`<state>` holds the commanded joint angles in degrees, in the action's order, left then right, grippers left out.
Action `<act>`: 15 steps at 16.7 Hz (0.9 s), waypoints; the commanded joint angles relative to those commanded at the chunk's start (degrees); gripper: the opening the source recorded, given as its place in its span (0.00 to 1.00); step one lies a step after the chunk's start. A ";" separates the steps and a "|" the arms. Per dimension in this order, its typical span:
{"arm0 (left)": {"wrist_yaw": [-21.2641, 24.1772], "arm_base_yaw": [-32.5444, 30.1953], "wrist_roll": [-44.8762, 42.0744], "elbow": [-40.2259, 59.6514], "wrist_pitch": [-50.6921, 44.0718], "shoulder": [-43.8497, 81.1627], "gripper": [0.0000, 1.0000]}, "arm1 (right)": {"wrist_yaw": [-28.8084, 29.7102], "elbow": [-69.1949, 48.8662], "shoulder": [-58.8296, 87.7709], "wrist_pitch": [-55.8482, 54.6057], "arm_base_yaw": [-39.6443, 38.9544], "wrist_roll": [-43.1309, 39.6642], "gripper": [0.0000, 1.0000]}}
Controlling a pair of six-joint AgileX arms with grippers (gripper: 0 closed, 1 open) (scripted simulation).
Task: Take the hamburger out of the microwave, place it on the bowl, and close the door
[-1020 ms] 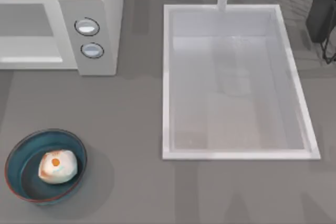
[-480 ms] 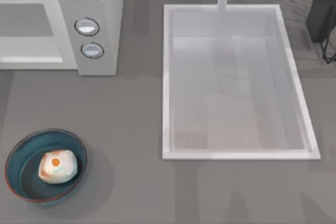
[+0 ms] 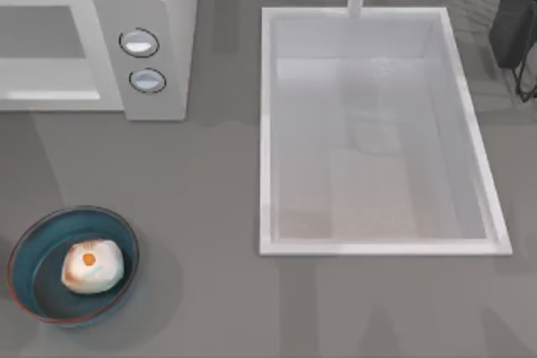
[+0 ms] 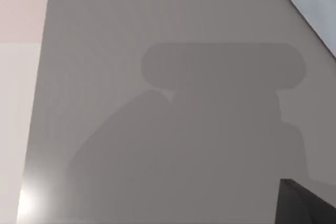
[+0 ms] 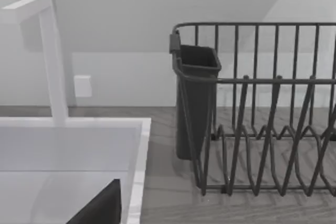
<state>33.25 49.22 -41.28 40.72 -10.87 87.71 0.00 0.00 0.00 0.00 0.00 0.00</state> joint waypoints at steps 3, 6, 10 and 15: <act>-0.16 -0.31 0.33 -0.46 0.28 -0.43 0.00 | 0.00 0.00 0.00 0.00 0.00 0.00 1.00; -0.68 -0.97 1.22 -1.32 0.46 -1.11 0.00 | 0.00 0.00 0.00 0.00 0.00 0.00 1.00; -5.63 -9.70 9.06 -7.96 2.77 -9.39 0.00 | 0.00 0.00 0.00 0.00 0.00 0.00 1.00; -11.24 -18.86 17.60 -15.46 5.43 -18.07 0.00 | 0.00 0.00 0.00 0.00 0.00 0.00 1.00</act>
<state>22.01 30.36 -23.68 25.26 -5.45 69.64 0.00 0.00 0.00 0.00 0.00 0.00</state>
